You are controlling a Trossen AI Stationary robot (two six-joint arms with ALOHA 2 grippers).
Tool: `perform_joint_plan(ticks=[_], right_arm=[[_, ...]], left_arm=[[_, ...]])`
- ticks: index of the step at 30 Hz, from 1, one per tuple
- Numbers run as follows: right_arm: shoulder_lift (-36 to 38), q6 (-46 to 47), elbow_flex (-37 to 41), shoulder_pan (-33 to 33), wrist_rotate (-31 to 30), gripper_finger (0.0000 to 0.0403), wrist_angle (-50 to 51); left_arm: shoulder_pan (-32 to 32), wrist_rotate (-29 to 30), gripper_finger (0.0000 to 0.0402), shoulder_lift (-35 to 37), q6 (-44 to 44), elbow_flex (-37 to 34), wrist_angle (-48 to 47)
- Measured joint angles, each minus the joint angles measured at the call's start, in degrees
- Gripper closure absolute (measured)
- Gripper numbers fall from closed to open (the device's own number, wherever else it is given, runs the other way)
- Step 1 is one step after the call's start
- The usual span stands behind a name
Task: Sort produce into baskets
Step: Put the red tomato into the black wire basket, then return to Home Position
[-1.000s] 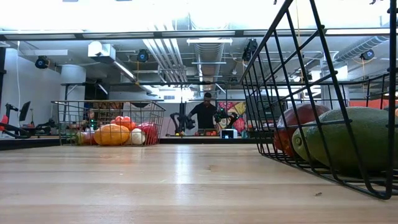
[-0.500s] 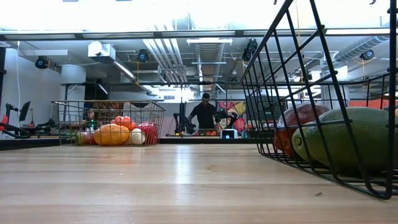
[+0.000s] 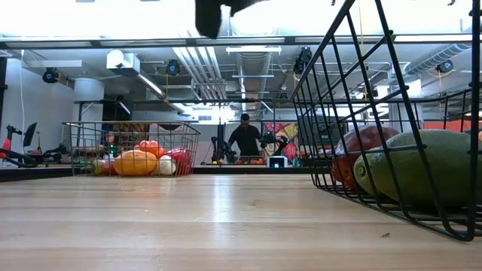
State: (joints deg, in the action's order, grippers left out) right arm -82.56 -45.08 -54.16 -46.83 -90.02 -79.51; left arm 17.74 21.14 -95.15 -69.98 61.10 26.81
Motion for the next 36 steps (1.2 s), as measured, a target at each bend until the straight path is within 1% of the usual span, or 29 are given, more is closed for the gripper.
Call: perform_joint_plan(ticks=[3, 6, 19, 25, 28, 30, 32, 34, 36], right_arm=[[0.0, -2.7, -1.8, 0.0, 0.0, 0.0048, 0.0], [0.0, -4.3, -2.7, 0.0, 0.0, 0.0048, 0.2], [0.0, -2.9, -2.8, 0.0, 0.0, 0.0048, 2.5], [0.0, -2.4, -2.8, 0.0, 0.0, 0.0048, 2.6], [0.0, -1.9, -2.7, 0.0, 0.0, 0.0048, 3.4], [0.0, -1.2, -2.4, 0.0, 0.0, 0.0048, 5.6], [0.0, 0.4, -1.6, 0.0, 0.8, 0.0049, 7.6], [0.0, 2.5, -0.3, 0.0, 3.7, 0.0049, 7.7], [0.0, 6.3, 1.4, 0.3, 8.5, 0.0049, 7.8]], left_arm=[[0.1, -1.1, 0.0192, 0.0, 4.1, 0.0, -4.5], [0.1, -1.3, 0.0192, 0.0, 6.5, 0.0, -5.8], [0.1, -1.2, 0.0192, 0.0, 8.6, 0.0, -7.0], [0.2, -1.0, 0.0192, 0.0, 10.9, 0.0, -9.3], [0.4, -0.8, 0.0192, 0.2, 15.0, 0.0, -10.8], [0.4, -1.2, 0.0192, 0.7, 18.8, 0.0, -11.9], [0.4, -3.7, 0.0192, 1.8, 22.9, 0.0, -13.6], [0.5, -7.5, 0.0192, 3.3, 27.4, 0.0, -15.1], [0.5, -10.0, 0.0192, 4.7, 31.3, -0.1, -15.9]])
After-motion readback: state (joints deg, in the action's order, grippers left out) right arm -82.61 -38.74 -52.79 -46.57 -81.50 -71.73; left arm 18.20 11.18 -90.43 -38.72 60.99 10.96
